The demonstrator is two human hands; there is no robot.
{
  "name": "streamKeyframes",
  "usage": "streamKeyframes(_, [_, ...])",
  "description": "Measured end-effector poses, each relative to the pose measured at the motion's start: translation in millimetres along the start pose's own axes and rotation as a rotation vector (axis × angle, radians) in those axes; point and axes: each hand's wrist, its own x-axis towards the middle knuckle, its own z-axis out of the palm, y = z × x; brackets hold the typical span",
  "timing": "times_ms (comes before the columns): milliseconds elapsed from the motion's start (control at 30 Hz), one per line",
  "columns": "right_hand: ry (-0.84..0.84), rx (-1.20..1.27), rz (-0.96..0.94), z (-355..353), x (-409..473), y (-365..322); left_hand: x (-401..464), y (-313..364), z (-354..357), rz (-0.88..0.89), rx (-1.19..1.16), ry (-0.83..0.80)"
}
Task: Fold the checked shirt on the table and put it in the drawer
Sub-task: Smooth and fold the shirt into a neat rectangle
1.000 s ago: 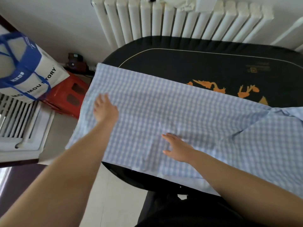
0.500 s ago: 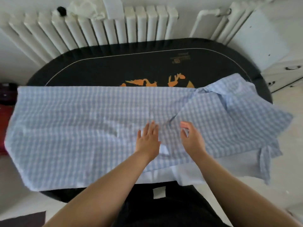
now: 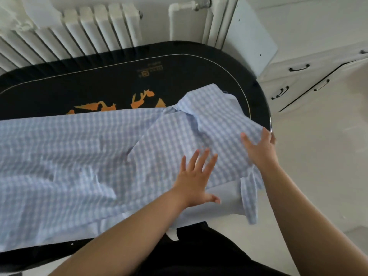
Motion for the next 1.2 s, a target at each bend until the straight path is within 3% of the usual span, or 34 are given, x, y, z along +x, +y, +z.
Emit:
streamKeyframes(100, [-0.181,0.163,0.155,-4.2,23.9,1.7,19.6,26.1,13.8,-0.078,0.102,-0.012])
streamKeyframes(167, [-0.213,0.308,0.173,-7.1,31.4,-2.6,27.2,30.9,19.2,-0.167,0.079,0.030])
streamKeyframes(267, [-0.203,0.499,-0.043,-11.3,21.9,-21.4,28.9,24.6,11.2,-0.214,-0.074,0.286])
streamKeyframes(367, [-0.485,0.694,-0.331,-13.1,-9.8,-57.9,21.7,8.8,-11.3,-0.403,-0.382,0.628])
streamKeyframes(433, [-0.607,0.669,-0.446,-8.8,-15.2,-72.8,25.8,-9.1,-34.1,-0.688,-0.606,0.745])
streamKeyframes(533, [-0.512,0.565,-0.389,-0.4,3.6,-73.2,25.9,-67.5,-53.8,-1.086,-1.029,1.042])
streamKeyframes(633, [-0.352,0.365,-0.285,5.8,22.6,-55.2,5.7,-135.2,-58.1,-1.415,-1.404,1.000])
streamKeyframes(700, [-0.336,0.200,-0.230,10.7,30.7,-38.4,-3.9,-151.7,-62.8,-1.504,-1.421,1.090])
streamKeyframes(767, [-0.363,0.068,-0.189,14.7,36.2,-24.6,-6.0,-146.9,-68.6,-1.477,-1.090,1.204])
streamKeyframes(800, [-0.376,0.024,-0.178,16.0,37.0,-21.3,-6.4,-138.1,-69.5,-1.357,-0.749,1.201])
streamKeyframes(867, [-0.384,-0.071,-0.230,22.4,45.6,-16.1,2.2,-114.7,-63.1,-0.811,-0.221,1.110])
streamKeyframes(933, [-0.367,-0.186,-0.343,27.8,53.6,-16.2,20.6,-85.6,-47.3,-0.342,-0.046,0.885])
streamKeyframes(967, [-0.359,-0.211,-0.391,29.7,57.6,-18.2,28.6,-70.8,-38.7,-0.228,-0.029,0.718])
streamKeyframes(1000, [-0.359,-0.218,-0.414,29.7,60.4,-21.5,35.3,-54.7,-32.7,-0.218,-0.031,0.529])
streamKeyframes(1100, [-0.374,-0.223,-0.424,32.5,83.8,-28.4,51.6,-36.4,-5.2,-0.521,-0.050,0.140])
streamKeyframes(1200, [-0.418,-0.349,-0.452,32.4,112.2,-38.2,59.8,-39.9,9.6,-0.694,-0.146,0.037])
